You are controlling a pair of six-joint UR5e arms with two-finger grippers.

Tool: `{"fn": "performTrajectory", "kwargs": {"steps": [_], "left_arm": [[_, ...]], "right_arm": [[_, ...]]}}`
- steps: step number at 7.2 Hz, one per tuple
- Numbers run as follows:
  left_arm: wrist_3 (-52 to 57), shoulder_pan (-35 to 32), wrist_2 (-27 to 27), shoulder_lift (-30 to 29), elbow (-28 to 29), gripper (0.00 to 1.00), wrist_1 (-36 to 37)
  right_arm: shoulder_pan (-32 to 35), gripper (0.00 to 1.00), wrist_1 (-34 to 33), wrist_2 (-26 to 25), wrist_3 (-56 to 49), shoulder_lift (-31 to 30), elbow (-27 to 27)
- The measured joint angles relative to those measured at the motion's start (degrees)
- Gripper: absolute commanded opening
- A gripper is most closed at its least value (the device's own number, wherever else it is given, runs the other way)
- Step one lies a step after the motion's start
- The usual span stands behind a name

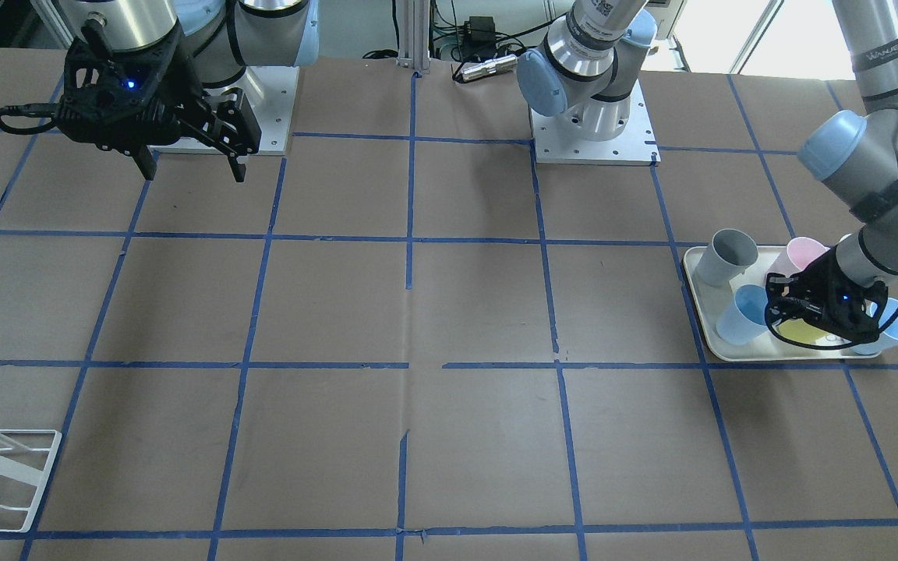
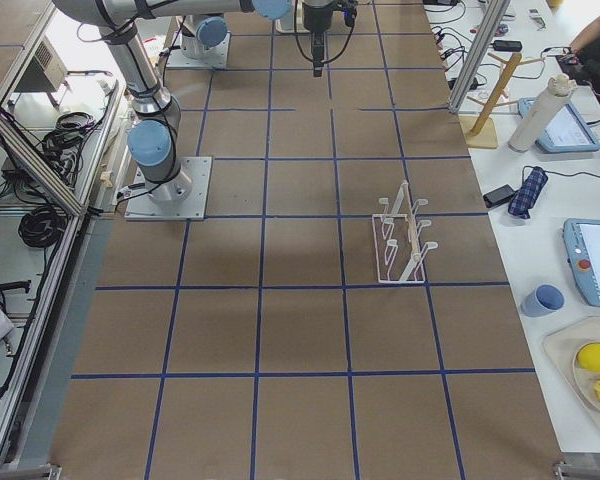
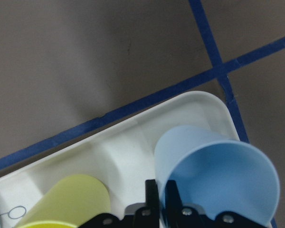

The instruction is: Transfer IKEA cup to right arm and place on rack

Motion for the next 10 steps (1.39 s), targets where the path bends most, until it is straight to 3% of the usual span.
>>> {"fn": "performTrajectory", "kwargs": {"steps": [2,5,10], "left_arm": [[-3.8,-1.3,-1.1,1.1,1.9,0.00,-1.5],[-19.4,-6.3,-9.8,3.4,9.2,0.00,-11.2],[-58.1,-14.1,-38.3,10.4,12.4,0.00,-29.3]], "right_arm": [[-0.3,1.00,-0.3,0.2,0.3,1.4,-2.7],[-0.4,1.00,0.8,0.1,0.2,3.8,-6.1],[-1.9,1.00,4.4,0.5,0.1,3.5,-7.0]]}}
